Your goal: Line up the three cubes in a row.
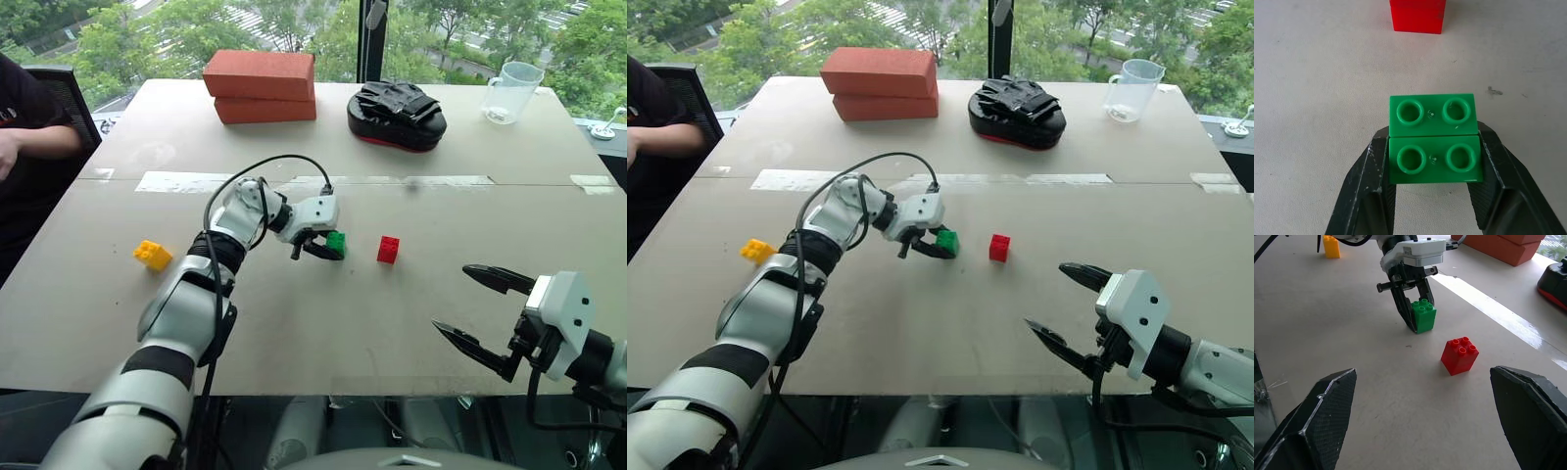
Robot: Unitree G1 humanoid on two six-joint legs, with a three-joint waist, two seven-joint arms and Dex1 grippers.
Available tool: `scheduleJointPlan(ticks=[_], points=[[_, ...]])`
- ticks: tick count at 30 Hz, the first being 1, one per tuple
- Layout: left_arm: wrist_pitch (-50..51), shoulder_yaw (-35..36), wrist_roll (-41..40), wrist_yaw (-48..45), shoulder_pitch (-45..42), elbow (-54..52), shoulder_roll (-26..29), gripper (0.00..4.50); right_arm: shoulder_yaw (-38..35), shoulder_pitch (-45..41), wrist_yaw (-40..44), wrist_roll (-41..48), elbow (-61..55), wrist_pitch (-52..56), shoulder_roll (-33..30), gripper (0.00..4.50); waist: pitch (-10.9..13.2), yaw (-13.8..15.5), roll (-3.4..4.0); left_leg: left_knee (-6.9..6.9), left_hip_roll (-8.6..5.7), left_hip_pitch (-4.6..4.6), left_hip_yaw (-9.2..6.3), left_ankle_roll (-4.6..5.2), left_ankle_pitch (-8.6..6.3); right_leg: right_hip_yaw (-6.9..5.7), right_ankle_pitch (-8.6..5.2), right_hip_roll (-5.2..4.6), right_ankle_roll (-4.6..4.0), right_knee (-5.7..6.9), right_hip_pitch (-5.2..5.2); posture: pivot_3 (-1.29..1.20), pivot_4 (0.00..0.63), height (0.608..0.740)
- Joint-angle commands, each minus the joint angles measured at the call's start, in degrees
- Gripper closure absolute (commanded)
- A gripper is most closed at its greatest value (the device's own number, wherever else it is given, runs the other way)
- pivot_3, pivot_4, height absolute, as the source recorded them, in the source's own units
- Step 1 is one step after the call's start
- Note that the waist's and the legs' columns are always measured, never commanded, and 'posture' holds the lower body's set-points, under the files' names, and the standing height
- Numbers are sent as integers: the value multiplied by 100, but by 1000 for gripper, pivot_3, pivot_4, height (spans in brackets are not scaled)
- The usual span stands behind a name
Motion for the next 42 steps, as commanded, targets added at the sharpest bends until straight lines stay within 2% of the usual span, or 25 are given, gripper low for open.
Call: scheduleJointPlan(ticks=[1, 5, 9, 12, 14, 16, 20, 24, 28, 32, 36, 42], points=[[38, 146, 13, -56, -122, -17, -17, 1792, -93, -51, -26, 29, -158, -124, -48, 0, 0, 0, 0, 0, 0, 0, 1, 0, 0, 0, 0, 0, 0, 0, 0, 0, 150, 740], [94, 252, -35, -75, -107, -181, 40, 28, -59, -75, -4, 0, -136, -138, -66, 0, 1, -2, -1, 1, 0, 0, 0, 0, 0, 0, 0, 0, 0, 0, 0, 0, 150, 740], [484, 588, -286, -187, -54, -553, 349, 28, 66, -275, -8, -13, -28, -181, -52, 0, 4, -10, -6, 1, 0, 0, -1, 0, 0, 0, 0, 1, 0, 1, -1, 0, 150, 740], [1367, 1070, -836, -580, 409, -1576, 989, 28, 341, -776, 67, 94, 345, -155, -45, 0, 6, -68, -10, 0, 3, 2, -7, 0, 0, 2, 0, 1, 0, 3, -2, 0, 150, 740], [2091, 1388, -1190, -608, 771, -2315, 1326, 28, 475, -1031, 261, 116, 635, -156, -134, 0, 7, -191, -9, -3, 8, 11, -2, 0, 0, 13, 0, 3, -2, 7, -4, 0, 150, 740], [2769, 1736, -1547, -567, 1235, -3114, 1719, 28, 532, -1311, 580, 208, 995, -164, -282, 0, 7, -191, -8, -7, 13, 15, 2, -1, 0, 18, 6, 4, -15, 12, -6, 0, 150, 740], [3700, 2533, -1698, 320, 2046, -3859, 2376, 28, 786, -2141, 1200, 519, 1678, -87, -524, 0, 9, -137, -8, -5, 9, 9, -13, -1, 0, 9, 10, 3, -22, 11, -5, 0, 150, 740], [4353, 3457, -1969, 1079, 2949, -4219, 2811, 28, 1398, -3220, 1600, 613, 2194, 12, -471, 0, 11, -150, -8, -6, 21, 16, -7, -2, -1, 13, 5, 7, -12, 8, -6, 0, 150, 740], [4353, 4104, -2011, 1411, 3551, -3877, 3260, 28, 1882, -4050, 1981, 484, 2721, -142, -280, 0, 11, -130, -7, -12, 21, 13, -11, -3, -1, 9, 10, 4, -24, 7, -10, 0, 150, 740], [4167, 4418, -1946, 1719, 3727, -3085, 3688, 28, 2137, -4547, 2394, 322, 3059, -397, -167, 0, 11, -69, -7, -15, 16, 8, -11, -4, -2, 9, 13, 2, -28, -1, -15, 0, 150, 740], [3955, 4464, -1957, 1704, 3792, -2556, 3860, 28, 2256, -4776, 2529, 292, 3186, -373, -95, 0, 12, -17, -6, -18, 9, 8, -4, -4, -2, 14, 14, -8, -28, -4, -23, 0, 150, 740], [3680, 4171, -1941, 1113, 3831, -2083, 3932, 28, 2375, -4865, 2673, 42, 3395, -453, -84, 0, 10, -8, -10, -21, 8, 3, 3, -4, -2, 19, 14, -33, -29, 4, -38, 0, 150, 740]])
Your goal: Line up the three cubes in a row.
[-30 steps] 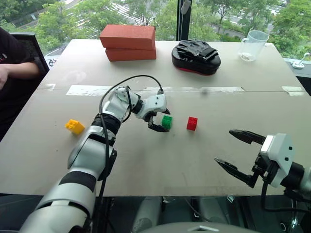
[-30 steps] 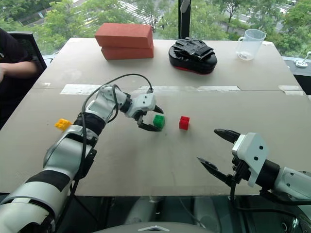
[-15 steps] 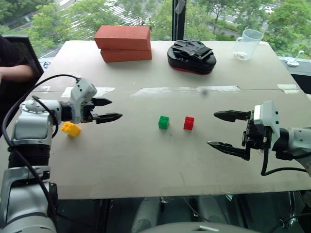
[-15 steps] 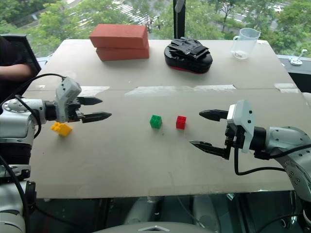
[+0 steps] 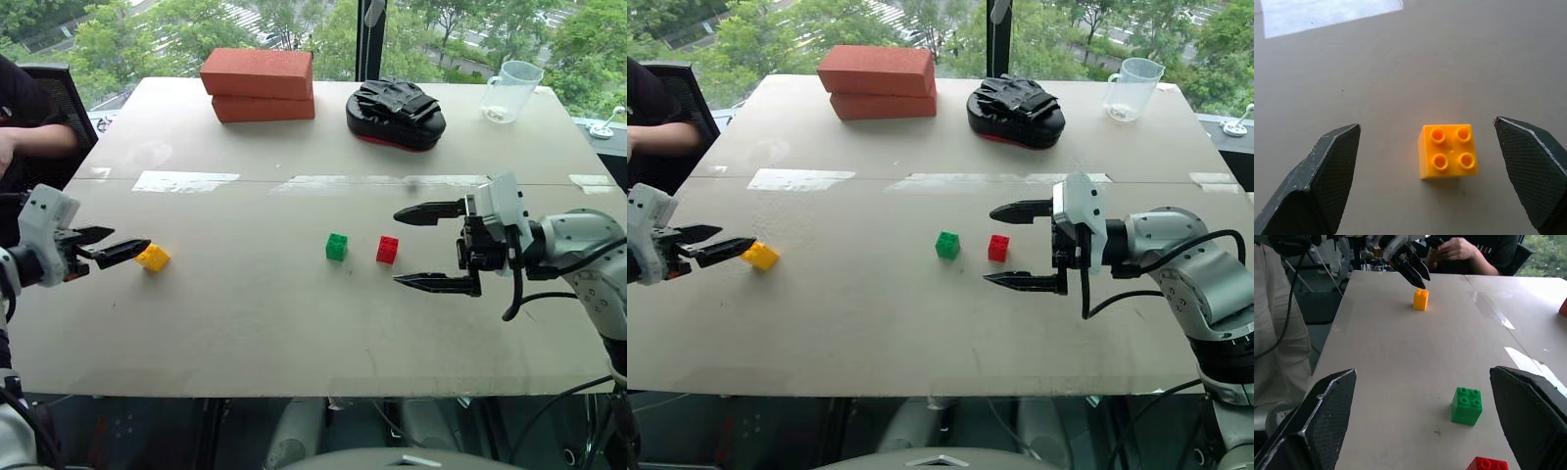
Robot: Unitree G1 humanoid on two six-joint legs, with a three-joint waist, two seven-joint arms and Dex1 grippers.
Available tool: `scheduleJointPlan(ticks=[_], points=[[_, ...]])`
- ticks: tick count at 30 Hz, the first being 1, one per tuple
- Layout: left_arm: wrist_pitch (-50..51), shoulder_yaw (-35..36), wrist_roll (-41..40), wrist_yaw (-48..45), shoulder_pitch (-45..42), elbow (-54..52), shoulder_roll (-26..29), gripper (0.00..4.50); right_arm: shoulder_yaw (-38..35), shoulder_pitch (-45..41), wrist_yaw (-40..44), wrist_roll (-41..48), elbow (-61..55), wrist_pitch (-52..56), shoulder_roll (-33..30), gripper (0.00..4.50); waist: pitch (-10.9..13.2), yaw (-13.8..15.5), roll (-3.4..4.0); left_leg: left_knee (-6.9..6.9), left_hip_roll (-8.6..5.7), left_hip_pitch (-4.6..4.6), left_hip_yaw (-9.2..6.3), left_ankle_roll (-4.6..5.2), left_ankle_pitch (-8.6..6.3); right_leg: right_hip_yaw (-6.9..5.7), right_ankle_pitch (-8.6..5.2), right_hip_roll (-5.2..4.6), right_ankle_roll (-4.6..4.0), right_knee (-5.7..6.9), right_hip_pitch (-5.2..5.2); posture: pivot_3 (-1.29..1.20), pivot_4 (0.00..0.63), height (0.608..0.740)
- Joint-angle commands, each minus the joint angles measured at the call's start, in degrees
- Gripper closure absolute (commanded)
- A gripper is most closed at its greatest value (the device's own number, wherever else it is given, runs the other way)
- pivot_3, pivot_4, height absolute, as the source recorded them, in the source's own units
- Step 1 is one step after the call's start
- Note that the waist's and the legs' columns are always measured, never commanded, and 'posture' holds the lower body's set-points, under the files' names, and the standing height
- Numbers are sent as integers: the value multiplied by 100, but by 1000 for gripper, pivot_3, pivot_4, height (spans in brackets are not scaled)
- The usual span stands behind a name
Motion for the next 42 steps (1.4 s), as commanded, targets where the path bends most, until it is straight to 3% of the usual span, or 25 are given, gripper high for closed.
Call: scheduleJointPlan(ticks=[1, 13, 20, 25, 29, 32, 38, 42], points=[[-270, -102, -13, -235, -96, 155, 199, 28, -83, -161, 84, -45, 4, -106, -1, 0, 0, -5, 0, 0, 0, 0, 2, 0, 0, 1, 0, -1, 0, 3, -2, 0, 150, 740], [-1108, -825, 382, -161, -553, 1038, 46, 28, -236, -327, 335, -263, 383, -192, -145, 0, 0, -21, 0, -2, -1, 0, 20, 0, 0, 15, 0, 3, 1, 13, -7, 0, 150, 740], [-1261, -892, 303, -399, -688, 1226, 6, 3231, -338, -255, 273, -249, 334, -188, -141, 0, 0, -21, -1, -2, -1, 0, 20, 1, 0, 15, 0, 5, 1, 18, -7, 0, 150, 740], [-1341, -911, 43, -858, -888, 736, -220, 3252, -531, 92, -176, -174, 4, -79, -55, 0, -1, 5, -2, -2, -4, -3, 18, 1, 0, 13, 0, 5, 1, 17, -7, 0, 150, 740], [-1543, -1084, -78, -958, -1154, 42, -794, 3252, -812, 443, -558, 89, -266, 58, 111, 0, -3, 32, -4, 2, -5, -4, 15, 1, 1, 11, 1, -6, 1, 18, -5, 0, 150, 740], [-2064, -1730, 219, -1252, -1611, -166, -1387, 3252, -989, 717, -598, -48, -403, 3, -104, 0, -3, 69, -4, 6, -8, -4, 16, 2, 1, 10, 1, -2, 1, 19, -3, 0, 150, 740], [-2959, -2388, 510, -1888, -2583, 722, -2044, 3252, -1418, 1191, -622, 35, -636, -8, -377, 0, -3, -28, -7, 8, -7, -4, 36, 3, 1, 28, 2, 23, 3, 20, -6, 0, 150, 740], [-3164, -2994, 627, -2277, -3166, 1476, -2086, 3252, -1577, 1359, -531, 230, -793, 130, -554, 0, -2, -92, -7, 6, -4, -2, 40, 4, 1, 32, 1, 28, 4, 23, -6, 0, 150, 740]])
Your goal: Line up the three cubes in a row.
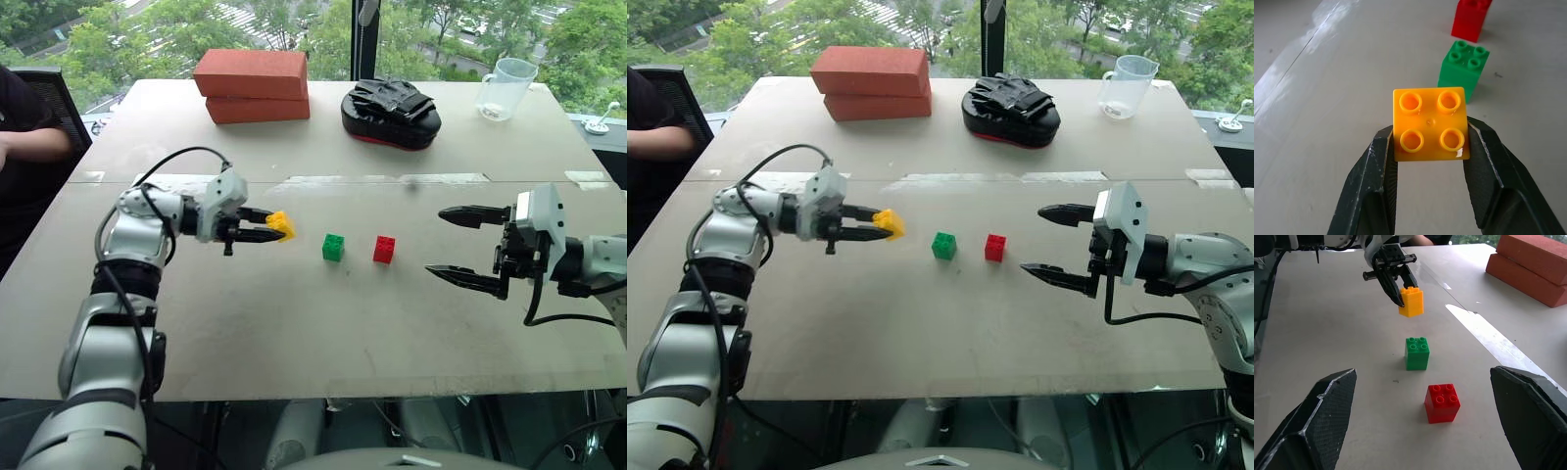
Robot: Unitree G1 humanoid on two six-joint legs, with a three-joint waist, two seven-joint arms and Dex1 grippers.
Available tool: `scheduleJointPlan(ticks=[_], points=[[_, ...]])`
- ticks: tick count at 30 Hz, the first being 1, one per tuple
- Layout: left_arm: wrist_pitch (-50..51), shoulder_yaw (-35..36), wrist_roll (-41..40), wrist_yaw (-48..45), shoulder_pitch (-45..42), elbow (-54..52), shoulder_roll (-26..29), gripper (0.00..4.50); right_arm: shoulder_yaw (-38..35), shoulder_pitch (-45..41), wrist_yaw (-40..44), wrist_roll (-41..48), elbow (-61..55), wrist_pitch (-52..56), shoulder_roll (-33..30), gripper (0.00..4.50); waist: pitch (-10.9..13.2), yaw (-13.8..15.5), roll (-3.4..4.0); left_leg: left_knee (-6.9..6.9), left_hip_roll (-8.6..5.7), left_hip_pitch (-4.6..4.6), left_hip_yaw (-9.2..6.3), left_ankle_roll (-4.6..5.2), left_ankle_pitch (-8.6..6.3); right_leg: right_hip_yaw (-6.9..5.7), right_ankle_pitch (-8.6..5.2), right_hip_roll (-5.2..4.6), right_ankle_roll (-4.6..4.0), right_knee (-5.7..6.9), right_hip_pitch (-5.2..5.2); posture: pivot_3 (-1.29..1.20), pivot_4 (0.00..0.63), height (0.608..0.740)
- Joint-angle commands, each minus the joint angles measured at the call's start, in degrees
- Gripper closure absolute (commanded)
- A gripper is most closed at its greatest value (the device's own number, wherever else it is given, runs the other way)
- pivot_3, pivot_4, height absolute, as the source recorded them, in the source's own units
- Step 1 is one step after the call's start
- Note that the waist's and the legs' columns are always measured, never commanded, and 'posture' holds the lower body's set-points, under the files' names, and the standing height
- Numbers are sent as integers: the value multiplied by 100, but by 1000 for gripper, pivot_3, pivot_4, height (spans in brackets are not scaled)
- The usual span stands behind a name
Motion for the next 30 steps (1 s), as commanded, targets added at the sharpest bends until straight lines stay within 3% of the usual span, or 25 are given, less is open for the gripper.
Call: scheduleJointPlan(ticks=[1, 8, 15, 29, 30], points=[[-213, -565, 28, -289, -435, 576, 135, 3252, -325, 109, 84, 224, -311, 38, -203, 0, 0, -15, 0, 0, -1, 0, 0, 0, 0, -1, 0, 0, 1, 0, 0, 0, 150, 740], [-1188, -1567, -8, -289, -916, 1436, 303, 3252, -494, 305, 120, 291, -344, -36, -362, 0, 1, -38, -2, 4, -3, -2, -1, 7, -4, -2, -1, -3, 4, -1, 2, 0, 150, 740], [-1923, -1625, 298, -289, -1276, 2139, 95, 3252, -448, 294, 118, 271, -335, -63, -395, 0, 2, -36, -4, 5, -3, -3, -3, 8, -4, -5, -2, -2, 5, -1, 2, 0, 150, 740], [-2146, -1423, 590, -289, -1366, 2481, -16, 3252, -470, 322, 145, 245, -286, -56, -464, 0, 3, -48, -5, 7, -3, -4, -4, 8, -4, -6, -2, 0, 6, 1, 2, 0, 150, 740], [-2134, -1360, 612, -288, -1375, 2495, -35, 2228, -467, 319, 153, 244, -276, -57, -466, 0, 3, -49, -5, 7, -3, -4, -4, 8, -4, -6, -2, 0, 6, 2, 2, 0, 150, 740]])
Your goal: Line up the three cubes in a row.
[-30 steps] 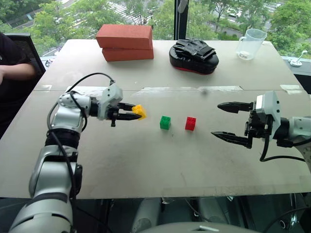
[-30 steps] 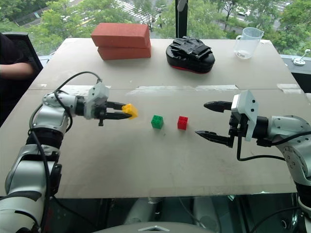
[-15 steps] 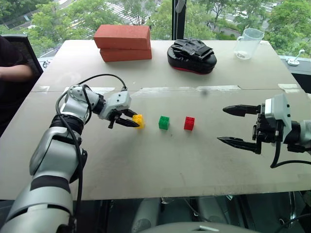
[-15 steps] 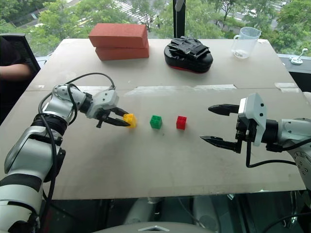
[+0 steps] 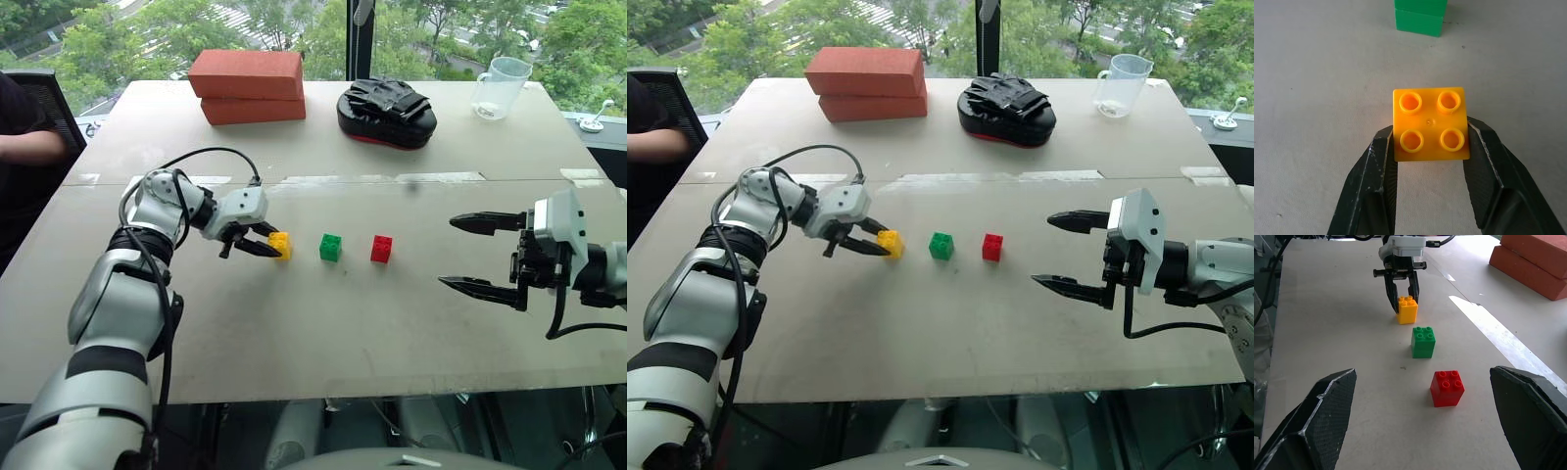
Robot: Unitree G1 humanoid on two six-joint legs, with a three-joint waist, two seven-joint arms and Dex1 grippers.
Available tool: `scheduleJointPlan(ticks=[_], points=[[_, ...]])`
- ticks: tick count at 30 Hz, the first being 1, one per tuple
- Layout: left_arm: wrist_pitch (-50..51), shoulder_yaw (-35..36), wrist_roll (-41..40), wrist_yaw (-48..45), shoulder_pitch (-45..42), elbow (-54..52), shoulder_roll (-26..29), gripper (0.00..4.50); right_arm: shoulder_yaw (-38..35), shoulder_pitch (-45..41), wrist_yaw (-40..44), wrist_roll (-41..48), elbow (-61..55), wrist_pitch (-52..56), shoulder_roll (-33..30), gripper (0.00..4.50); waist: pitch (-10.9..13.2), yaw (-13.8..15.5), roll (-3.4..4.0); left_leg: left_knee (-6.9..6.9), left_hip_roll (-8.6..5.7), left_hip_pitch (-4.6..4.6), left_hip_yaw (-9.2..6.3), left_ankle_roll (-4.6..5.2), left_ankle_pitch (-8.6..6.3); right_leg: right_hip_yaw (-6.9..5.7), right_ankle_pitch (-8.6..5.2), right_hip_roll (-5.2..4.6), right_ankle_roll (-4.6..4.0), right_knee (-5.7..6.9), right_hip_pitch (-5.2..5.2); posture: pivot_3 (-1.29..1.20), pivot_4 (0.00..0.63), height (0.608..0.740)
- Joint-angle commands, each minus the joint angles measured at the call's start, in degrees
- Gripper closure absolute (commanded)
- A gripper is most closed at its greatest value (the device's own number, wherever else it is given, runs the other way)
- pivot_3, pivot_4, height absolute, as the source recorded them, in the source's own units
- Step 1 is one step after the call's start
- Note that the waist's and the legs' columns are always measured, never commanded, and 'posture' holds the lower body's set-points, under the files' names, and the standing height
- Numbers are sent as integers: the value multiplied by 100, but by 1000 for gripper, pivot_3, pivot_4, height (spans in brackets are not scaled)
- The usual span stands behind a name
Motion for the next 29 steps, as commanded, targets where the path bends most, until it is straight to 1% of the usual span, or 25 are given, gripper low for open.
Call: scheduleJointPlan(ticks=[1, 2, 4, 5, 7, 9, 10, 11, 14, 15, 17, 20, 21, 23, 25, 27, 29], points=[[-57, 315, 110, -19, -149, 48, -4, 1849, -147, -8, 60, 45, -71, -71, -92, 0, 0, -2, 0, 0, 0, 0, 0, 0, 0, 0, 0, 0, 0, 0, 0, 0, 150, 740], [-39, 364, 139, -20, -152, 50, -13, 1400, -145, -2, 67, 49, -71, -65, -94, 0, 0, -2, 0, 0, 0, 0, 0, 0, 0, -1, 0, 0, 0, 0, 0, 0, 150, 740], [62, 493, 93, -21, -144, 15, -9, 366, -162, 24, 71, 61, -85, -59, -87, 0, 0, -2, 0, 1, 0, 0, 0, 0, 0, -1, 0, 0, 0, 1, 0, 0, 150, 740], [103, 529, 33, -21, -117, -46, 35, 31, -205, 73, 47, 69, -110, -64, -68, 0, 0, -3, -1, 1, 0, 0, 0, 0, 0, -1, 0, 0, 0, 1, 0, 0, 150, 740], [182, 676, -76, -22, -75, -155, 85, 31, -309, 199, 26, 98, -168, -82, -41, 0, 0, -4, -1, 1, 0, 0, -1, 0, 0, -2, 0, 1, 0, 1, 0, 0, 150, 740], [689, 833, -438, -22, -22, -418, 171, 31, -542, 472, -26, 197, -305, -84, 13, 0, 1, 3, -3, 1, -1, 0, -1, 0, 0, -2, 1, 0, 0, 2, 0, 0, 150, 740], [933, 1022, -638, -22, 69, -645, 261, 31, -742, 705, -90, 277, -447, -58, 57, 0, 2, 3, -3, 1, 0, -3, -3, 0, 0, -4, 1, 1, 0, 3, 0, 0, 150, 740], [1174, 1173, -811, -22, 191, -905, 360, 31, -928, 919, -158, 354, -578, -33, 100, 0, 2, -5, -3, 1, -1, -4, -4, 0, 0, -7, 1, 1, 0, 3, 0, 0, 150, 740], [2317, 1662, -1439, -20, 977, -2354, 747, 31, -1472, 1572, -381, 577, -943, 52, 251, 0, 1, -53, -2, -1, 2, -2, -7, 0, 0, 0, 1, 0, -2, 9, -2, 0, 150, 740], [2784, 1868, -1645, 62, 1392, -2996, 895, 31, -1652, 1816, -432, 619, -1053, 76, 299, 0, 1, -59, -1, -1, 2, 5, -3, 0, -1, 6, 1, -1, -2, 13, 0, 0, 150, 740], [3769, 2463, -2169, 448, 2575, -4425, 1237, 31, -2019, 2418, -527, 615, -1230, 102, 443, 0, -3, -74, 4, -3, 6, 10, 2, 0, -1, 17, 1, 1, -3, 12, -1, 0, 150, 740], [4512, 3137, -2530, 1042, 3959, -5818, 1427, 31, -2322, 3057, -550, 441, -1270, 7, 581, 0, -2, -37, 6, -7, 19, 17, 15, 2, -5, 42, 1, 4, -6, 12, -2, 0, 150, 740], [4666, 3289, -2591, 1206, 4285, -6127, 1440, 31, -2367, 3191, -559, 339, -1235, -56, 613, 0, -3, -13, 6, -7, 22, 16, 14, 3, -6, 53, 0, -11, -7, 4, -3, 0, 150, 740], [4679, 3759, -2621, 1586, 5368, -6614, 1270, 31, -2417, 3676, -569, 28, -1102, -214, 819, 0, -6, 84, 5, -4, 25, 15, 9, 4, -5, 54, -4, -20, -14, -2, 0, 0, 150, 740], [4596, 4036, -2596, 1882, 6038, -6924, 1108, 31, -2414, 3964, -545, -174, -986, -369, 949, 0, -17, 149, 11, -6, 34, 25, 22, 3, -6, 52, -20, -32, -19, -9, 9, 0, 150, 740], [4624, 4207, -2628, 2118, 6441, -7183, 981, 31, -2405, 4143, -495, -316, -873, -536, 1037, 0, -17, 196, 15, -5, 39, 26, 25, -20, -20, 49, -24, -35, -14, -18, 18, 0, 150, 740], [4610, 4297, -2641, 2239, 6730, -7366, 912, 31, -2399, 4198, -518, -344, -788, -623, 1122, 0, -18, 228, 13, -3, 57, 20, 41, -22, -21, 44, -26, -36, -12, -32, 21, 0, 150, 740]])
